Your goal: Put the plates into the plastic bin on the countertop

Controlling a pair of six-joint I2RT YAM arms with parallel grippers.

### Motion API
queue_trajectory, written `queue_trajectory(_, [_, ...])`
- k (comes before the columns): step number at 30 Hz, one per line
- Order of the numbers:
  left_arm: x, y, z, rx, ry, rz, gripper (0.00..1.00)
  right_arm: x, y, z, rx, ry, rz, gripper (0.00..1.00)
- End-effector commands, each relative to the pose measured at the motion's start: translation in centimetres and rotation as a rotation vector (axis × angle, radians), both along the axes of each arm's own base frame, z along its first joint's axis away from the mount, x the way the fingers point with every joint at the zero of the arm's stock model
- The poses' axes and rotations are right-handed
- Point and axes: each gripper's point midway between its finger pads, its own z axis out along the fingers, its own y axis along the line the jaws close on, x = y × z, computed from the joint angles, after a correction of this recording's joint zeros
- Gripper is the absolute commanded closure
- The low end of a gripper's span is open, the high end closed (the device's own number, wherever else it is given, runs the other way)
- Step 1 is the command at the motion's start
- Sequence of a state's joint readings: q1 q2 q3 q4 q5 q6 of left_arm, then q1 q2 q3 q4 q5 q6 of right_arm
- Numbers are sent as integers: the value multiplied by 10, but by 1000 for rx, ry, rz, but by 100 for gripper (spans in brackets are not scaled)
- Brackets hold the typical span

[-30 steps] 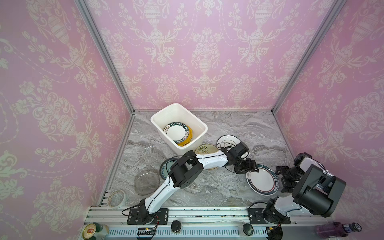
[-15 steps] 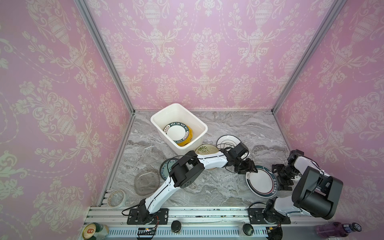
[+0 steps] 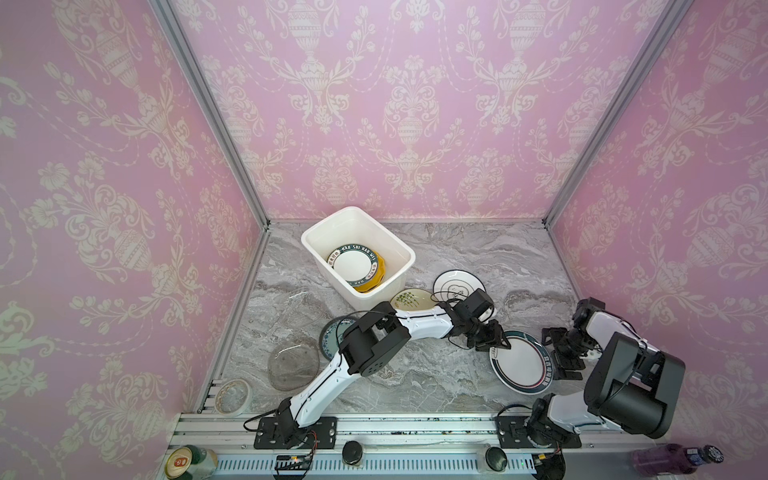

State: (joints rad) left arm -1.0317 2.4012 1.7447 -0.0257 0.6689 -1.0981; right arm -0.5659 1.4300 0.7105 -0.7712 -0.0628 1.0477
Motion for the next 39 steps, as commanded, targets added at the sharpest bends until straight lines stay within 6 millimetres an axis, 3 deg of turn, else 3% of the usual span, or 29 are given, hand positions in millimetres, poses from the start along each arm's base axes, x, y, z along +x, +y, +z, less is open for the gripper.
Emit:
queue_trajectory(1, [-10, -7, 21, -34, 1, -40, 63, 3, 17, -13, 77, -9, -10, 0])
queue_trajectory(6, [-12, -8, 23, -26, -7, -53, 69, 4, 17, -13, 78, -12, -11, 0])
queue_trajectory(10, [-13, -8, 21, -13, -4, -59, 82, 5, 17, -13, 81, -14, -11, 0])
queue_trajectory(15, [-12, -5, 24, 1, -26, -58, 88, 8, 13, -5, 67, -20, 6, 0])
queue_trajectory(21, [-9, -2, 36, 0, -64, -58, 100, 18, -2, 28, -5, -55, 35, 0])
queue_trajectory(27, [-6, 0, 71, -25, -146, -75, 100, 47, -24, 96, -98, -227, 15, 0])
queue_trajectory(32, [2, 1, 123, -78, -234, -84, 100, 88, -37, 192, -227, -555, 39, 1])
queue_trajectory(35, [11, 5, 155, -120, -270, -58, 100, 113, -30, 246, -228, -752, 75, 3])
queue_trajectory(39, [25, 14, 195, -158, -328, -30, 100, 139, -14, 303, -184, -969, 144, 4])
